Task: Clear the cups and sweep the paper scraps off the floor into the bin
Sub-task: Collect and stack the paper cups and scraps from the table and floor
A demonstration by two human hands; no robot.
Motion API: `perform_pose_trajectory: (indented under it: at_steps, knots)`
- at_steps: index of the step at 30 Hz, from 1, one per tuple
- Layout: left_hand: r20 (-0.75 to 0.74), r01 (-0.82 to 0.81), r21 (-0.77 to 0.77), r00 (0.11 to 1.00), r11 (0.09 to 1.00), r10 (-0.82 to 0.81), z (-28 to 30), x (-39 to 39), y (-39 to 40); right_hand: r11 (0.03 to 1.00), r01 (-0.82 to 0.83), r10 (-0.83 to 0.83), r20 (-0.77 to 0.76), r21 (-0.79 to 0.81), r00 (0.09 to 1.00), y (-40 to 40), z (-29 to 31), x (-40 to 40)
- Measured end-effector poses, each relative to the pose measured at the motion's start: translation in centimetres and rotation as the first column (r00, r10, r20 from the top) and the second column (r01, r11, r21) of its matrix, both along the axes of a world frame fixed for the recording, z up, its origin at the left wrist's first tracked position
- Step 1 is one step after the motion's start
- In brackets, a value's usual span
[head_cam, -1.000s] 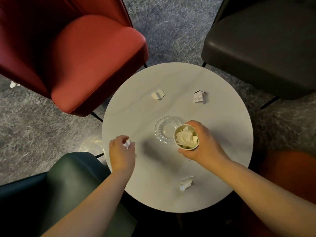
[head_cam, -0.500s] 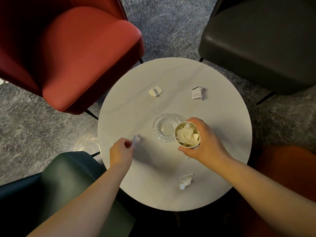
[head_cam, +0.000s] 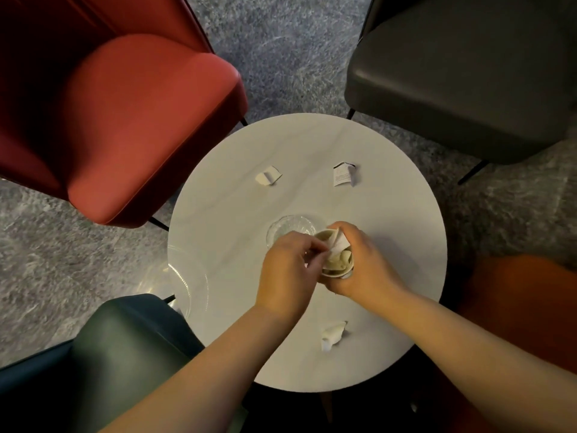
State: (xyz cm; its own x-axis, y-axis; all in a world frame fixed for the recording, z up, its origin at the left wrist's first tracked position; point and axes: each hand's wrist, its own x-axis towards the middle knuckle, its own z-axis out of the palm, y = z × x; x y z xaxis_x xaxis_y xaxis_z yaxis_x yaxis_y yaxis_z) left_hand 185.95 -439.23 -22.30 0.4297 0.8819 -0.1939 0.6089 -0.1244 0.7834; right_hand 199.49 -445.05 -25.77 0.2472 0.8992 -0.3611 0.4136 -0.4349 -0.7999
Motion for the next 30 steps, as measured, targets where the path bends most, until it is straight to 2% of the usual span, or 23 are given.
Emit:
perform_pose_trajectory:
  at_steps: [3, 6, 10, 17, 20, 22, 25, 30]
  knots:
    - [-0.118, 0.073, 0.098, 0.991, 0.992, -0.062, -0.5, 1.0, 0.1, 0.999, 0.027, -0.026, -0.029, 0.024, 0.999, -0.1, 0.5, 0.1]
    - [-0.136, 0.027, 0.086, 0.991, 0.996, -0.015, -0.5, 1.8, 0.0, 0.999, 0.03, -0.029, -0.032, 0.019, 0.999, -0.3, 0.5, 0.3]
    - [-0.152, -0.103, -0.032, 0.984, 0.994, 0.098, -0.9, 2.3, -0.1, 1.0, 0.02, -0.02, -0.018, -0.005, 1.0, -0.8, 0.1, 0.5]
    - [-0.064, -0.298, -0.296, 0.954, 0.908, 0.292, -1.0, 3.3, -0.3, 1.0, -0.001, 0.001, 0.035, -0.007, 0.999, -0.6, 0.6, 0.7]
    - [-0.095, -0.252, -0.413, 0.967, 0.875, 0.235, -1.3, 3.3, 0.2, 1.0, -0.006, 0.007, 0.046, -0.011, 0.999, -0.8, 0.4, 0.8]
    - [-0.119, -0.207, -0.43, 0.978, 0.879, 0.172, -1.3, 3.4, 0.5, 1.0, -0.002, 0.003, 0.027, -0.002, 1.0, -0.8, 0.3, 0.8]
    - [-0.134, -0.213, -0.414, 0.976, 0.885, 0.172, -1.5, 3.6, 0.5, 1.0, -0.002, 0.002, 0.017, 0.008, 1.0, -0.8, 0.5, 0.9]
    - [-0.057, -0.168, -0.479, 0.985, 0.862, 0.161, -1.5, 3.3, 0.5, 1.0, 0.014, -0.013, 0.04, -0.004, 0.999, -0.7, 0.9, 1.1]
